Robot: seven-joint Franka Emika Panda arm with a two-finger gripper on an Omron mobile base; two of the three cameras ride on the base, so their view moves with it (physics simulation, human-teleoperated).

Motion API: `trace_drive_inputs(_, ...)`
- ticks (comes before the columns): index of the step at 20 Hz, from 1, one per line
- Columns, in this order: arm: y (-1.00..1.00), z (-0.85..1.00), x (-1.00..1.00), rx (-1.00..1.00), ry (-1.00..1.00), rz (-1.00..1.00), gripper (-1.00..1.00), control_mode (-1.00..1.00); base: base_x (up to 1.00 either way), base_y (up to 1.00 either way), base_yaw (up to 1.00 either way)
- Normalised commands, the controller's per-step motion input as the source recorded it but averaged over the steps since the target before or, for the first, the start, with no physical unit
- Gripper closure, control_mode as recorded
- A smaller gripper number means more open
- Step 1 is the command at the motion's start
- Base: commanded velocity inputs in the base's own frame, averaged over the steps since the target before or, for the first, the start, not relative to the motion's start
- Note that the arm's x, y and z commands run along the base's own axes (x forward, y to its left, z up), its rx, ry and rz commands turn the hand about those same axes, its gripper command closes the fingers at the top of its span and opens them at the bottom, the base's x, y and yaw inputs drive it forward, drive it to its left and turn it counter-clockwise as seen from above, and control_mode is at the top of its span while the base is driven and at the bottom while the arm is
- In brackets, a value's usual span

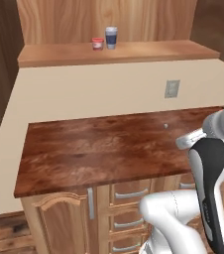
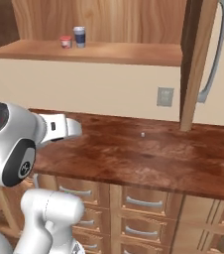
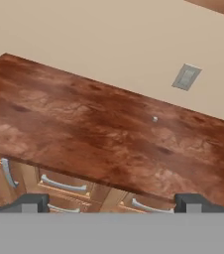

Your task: Pick the jam and bar from the counter and place them in the cabinets closest to them.

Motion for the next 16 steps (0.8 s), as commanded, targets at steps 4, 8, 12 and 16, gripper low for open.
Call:
trace_drive_inputs(4, 0.0, 0.0, 0.0, 0.0, 0.0, 0.0, -1.0, 1.0, -0.7, -0.42, 0.0)
trace_drive_inputs(8, 0.0, 0.0, 0.0, 0.0, 0.0, 0.0, -1.0, 1.0, -0.54, -0.35, 0.0)
trace_drive_inputs(12, 0.0, 0.0, 0.0, 0.0, 0.0, 0.0, -1.0, 1.0, -0.09, -0.27, 0.08)
trace_drive_inputs(16, 0.0, 0.0, 0.0, 0.0, 0.0, 0.0, -1.0, 1.0, -0.05, -0.71, 0.06)
